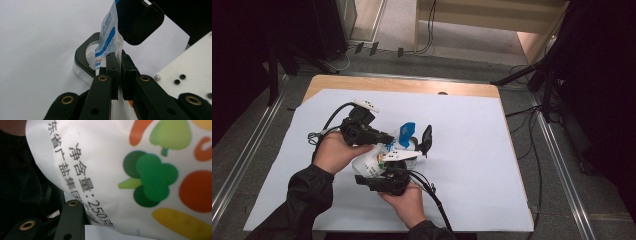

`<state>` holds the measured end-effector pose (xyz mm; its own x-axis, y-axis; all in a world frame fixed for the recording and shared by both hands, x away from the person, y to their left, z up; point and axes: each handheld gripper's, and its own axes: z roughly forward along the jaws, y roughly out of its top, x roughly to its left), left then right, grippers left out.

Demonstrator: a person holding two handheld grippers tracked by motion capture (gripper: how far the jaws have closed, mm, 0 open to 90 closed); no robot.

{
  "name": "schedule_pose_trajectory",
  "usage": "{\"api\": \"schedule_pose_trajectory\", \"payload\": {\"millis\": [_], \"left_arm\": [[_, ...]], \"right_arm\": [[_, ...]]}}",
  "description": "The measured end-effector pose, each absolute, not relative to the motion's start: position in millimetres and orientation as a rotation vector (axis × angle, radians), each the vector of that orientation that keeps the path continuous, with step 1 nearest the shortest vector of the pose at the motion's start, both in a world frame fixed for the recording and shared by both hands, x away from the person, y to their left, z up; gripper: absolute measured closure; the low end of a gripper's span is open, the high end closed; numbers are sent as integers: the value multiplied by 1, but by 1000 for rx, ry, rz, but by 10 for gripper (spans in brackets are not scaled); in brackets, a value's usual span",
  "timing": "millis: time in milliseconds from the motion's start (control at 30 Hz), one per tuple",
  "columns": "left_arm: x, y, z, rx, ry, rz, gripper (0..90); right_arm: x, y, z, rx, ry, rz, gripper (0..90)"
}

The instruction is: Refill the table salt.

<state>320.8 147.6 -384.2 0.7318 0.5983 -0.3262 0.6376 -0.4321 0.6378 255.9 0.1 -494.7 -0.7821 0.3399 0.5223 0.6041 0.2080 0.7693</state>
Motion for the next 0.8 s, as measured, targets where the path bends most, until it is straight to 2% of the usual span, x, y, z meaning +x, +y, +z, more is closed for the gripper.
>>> {"api": "schedule_pose_trajectory", "payload": {"millis": [800], "left_arm": [[327, 142, -376, 2201, 938, -71, 883]], "right_arm": [[259, 0, -491, -890, -2204, -1631, 596]]}}
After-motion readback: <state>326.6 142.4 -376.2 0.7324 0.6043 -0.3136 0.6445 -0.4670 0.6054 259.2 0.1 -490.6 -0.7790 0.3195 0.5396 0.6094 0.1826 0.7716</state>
